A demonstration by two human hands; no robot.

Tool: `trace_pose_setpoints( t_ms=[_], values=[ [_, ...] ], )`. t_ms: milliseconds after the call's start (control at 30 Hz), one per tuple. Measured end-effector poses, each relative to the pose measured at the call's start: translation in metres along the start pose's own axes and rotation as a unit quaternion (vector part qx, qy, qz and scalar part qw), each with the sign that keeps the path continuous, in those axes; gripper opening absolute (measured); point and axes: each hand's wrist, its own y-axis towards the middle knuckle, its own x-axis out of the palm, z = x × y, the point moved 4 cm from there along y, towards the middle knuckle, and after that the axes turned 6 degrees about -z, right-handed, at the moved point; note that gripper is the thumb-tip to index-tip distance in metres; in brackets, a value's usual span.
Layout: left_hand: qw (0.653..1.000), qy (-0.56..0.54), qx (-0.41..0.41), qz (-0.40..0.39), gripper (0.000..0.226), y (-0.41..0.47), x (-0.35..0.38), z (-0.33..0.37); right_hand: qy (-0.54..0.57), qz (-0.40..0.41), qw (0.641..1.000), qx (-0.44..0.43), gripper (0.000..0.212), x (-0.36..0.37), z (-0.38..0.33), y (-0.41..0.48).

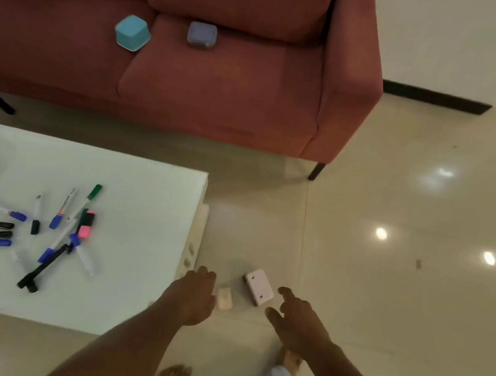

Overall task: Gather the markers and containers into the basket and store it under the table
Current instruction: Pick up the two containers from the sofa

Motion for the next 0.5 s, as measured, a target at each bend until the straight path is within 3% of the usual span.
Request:
trace_pose_setpoints(
  t_ms=[300, 500],
  values=[
    [0.991, -0.086, -0.037, 0.091, 0.045, 0.058, -0.084, 0.115, -0.114, 0.043, 0.988, -0.092, 0.057, -0.203, 0.037, 0.048],
    [0.960, -0.047, -0.065, 0.267, 0.045, 0.095, -0.186, 0.118, -0.187, 0.101, 0.963, -0.165, 0.059, -0.312, 0.001, 0.106]
  ],
)
